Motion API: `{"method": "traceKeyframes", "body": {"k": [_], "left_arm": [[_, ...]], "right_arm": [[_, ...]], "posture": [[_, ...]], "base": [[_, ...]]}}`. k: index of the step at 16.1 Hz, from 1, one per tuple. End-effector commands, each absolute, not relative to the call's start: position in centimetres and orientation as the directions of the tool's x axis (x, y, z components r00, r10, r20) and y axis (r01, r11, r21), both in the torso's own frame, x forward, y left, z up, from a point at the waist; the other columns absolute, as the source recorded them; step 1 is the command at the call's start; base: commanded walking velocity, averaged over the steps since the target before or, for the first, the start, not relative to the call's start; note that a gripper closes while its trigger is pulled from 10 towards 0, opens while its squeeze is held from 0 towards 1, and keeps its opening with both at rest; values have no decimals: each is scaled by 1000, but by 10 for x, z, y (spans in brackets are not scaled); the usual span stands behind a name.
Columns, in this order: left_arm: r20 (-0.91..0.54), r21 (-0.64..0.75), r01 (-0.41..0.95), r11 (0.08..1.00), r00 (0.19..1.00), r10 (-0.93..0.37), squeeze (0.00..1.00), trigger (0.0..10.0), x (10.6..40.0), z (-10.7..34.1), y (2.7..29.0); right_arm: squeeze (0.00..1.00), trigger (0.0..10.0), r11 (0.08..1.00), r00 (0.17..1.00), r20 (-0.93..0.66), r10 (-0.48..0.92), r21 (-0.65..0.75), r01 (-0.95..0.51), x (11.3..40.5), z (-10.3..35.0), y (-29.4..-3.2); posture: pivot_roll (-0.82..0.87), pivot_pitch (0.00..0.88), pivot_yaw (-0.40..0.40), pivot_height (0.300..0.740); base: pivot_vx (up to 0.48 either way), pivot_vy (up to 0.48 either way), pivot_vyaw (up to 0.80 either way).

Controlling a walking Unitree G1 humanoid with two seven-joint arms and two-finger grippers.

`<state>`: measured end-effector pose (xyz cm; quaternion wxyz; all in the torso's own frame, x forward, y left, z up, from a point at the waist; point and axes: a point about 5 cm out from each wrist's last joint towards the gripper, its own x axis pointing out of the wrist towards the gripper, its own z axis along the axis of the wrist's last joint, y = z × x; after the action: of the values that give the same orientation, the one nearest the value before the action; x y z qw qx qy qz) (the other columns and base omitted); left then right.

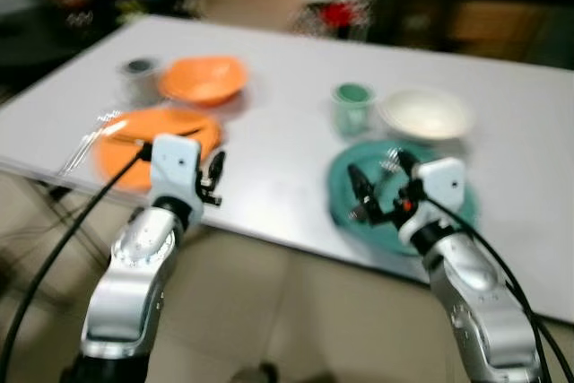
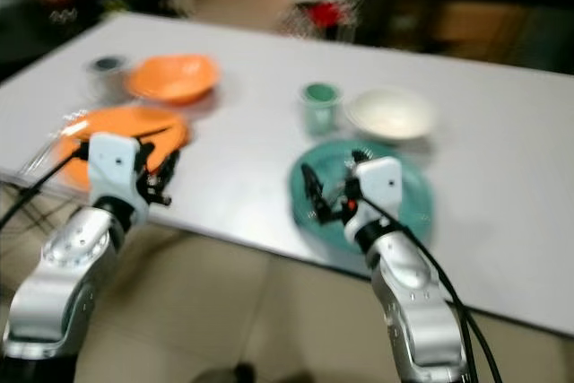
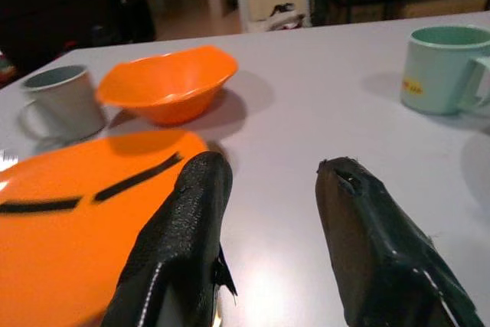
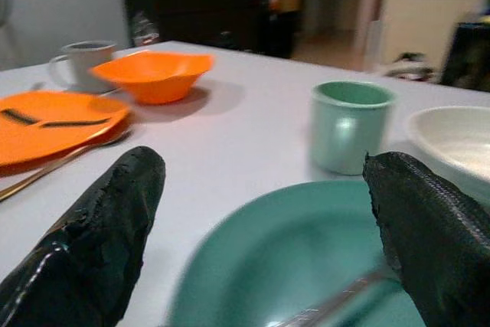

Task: Setting the table

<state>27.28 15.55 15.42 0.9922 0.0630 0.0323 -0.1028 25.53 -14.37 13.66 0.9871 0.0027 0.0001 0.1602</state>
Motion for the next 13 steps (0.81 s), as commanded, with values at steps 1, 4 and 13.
{"method": "traceKeyframes", "body": {"k": [1,4,13], "left_arm": [[-56,128,221,967,975,-215,0,10000,273,159,155],[-67,100,228,969,973,-222,0,10000,273,157,152],[-87,108,206,973,976,-197,0,10000,272,154,158]], "right_arm": [[0,10000,947,947,14,320,3,-320,254,139,-141],[0,10000,954,955,8,297,51,-297,251,139,-145],[0,10000,961,963,1,270,54,-270,255,135,-141]], "posture": [[43,0,36,740],[39,0,39,740],[43,0,28,740]], "base": [[0,0,800],[0,0,267],[0,218,0]]}}
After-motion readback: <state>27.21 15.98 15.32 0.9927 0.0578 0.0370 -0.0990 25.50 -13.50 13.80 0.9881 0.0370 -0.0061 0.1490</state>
